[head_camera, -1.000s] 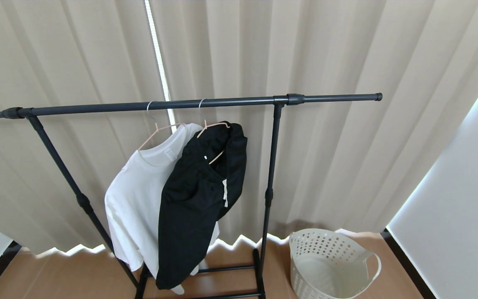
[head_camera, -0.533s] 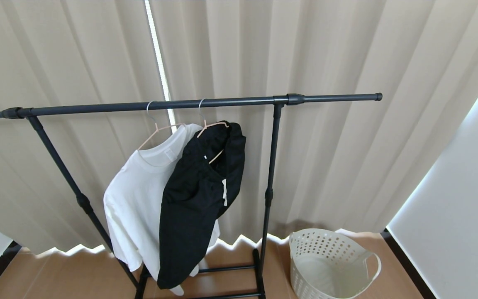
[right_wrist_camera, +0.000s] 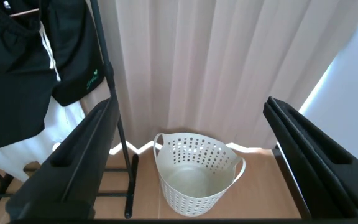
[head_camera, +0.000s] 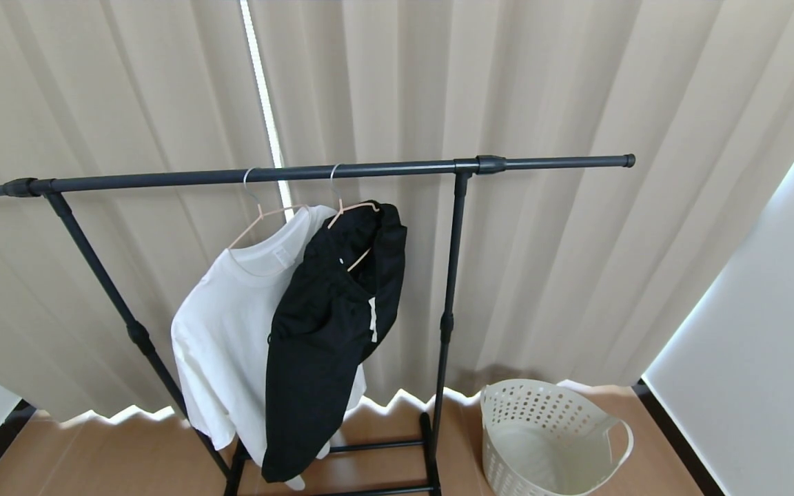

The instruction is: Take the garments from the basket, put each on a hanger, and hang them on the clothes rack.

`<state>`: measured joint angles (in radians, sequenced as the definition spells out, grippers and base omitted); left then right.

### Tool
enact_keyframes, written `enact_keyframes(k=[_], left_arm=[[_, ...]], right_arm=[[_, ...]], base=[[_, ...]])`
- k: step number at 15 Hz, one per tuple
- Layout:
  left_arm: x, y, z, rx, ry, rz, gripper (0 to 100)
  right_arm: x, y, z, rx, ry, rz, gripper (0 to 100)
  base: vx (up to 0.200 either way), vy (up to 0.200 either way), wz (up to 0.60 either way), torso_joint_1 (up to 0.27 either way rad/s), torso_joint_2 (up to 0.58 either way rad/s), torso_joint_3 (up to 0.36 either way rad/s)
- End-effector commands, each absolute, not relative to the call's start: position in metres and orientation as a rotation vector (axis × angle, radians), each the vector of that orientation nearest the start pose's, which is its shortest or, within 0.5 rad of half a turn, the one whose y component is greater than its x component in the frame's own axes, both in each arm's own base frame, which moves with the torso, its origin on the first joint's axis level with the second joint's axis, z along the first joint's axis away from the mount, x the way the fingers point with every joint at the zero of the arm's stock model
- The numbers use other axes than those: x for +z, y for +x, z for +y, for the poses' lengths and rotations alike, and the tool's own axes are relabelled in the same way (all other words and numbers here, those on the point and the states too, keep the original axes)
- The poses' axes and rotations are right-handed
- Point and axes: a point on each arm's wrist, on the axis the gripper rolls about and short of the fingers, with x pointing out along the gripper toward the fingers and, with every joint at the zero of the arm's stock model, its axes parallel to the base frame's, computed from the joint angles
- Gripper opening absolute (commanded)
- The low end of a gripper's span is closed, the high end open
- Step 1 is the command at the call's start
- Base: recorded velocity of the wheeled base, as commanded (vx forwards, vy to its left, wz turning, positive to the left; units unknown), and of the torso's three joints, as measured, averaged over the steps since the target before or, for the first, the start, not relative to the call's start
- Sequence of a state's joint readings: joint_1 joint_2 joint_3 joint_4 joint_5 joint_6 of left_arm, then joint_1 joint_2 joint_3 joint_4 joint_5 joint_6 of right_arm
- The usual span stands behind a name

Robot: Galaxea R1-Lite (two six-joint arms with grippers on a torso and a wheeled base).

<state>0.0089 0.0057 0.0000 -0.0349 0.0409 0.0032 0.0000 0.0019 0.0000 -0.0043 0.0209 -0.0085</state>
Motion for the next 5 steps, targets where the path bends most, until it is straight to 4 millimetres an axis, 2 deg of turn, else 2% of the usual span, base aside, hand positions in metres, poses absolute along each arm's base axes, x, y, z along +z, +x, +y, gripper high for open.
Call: enact_keyframes(k=[1,5], left_arm=[[0.0793,-0.0222,0.0007,0.051,0.003,-0.026,100],[0.0793,-0.0222,0.0007,0.051,0.003,-0.026,100]], right_arm=[[0.0762,-0.0225,0.0005,0.021,-0.014,-0.002,100],[0.0762,-0.0226,0.0005,0.021,-0.017,-0.003,100]], base=[[0.0,0.0,0.0,0.0,0.0,0.0],[0.0,0.0,0.0,0.0,0.0,0.0]])
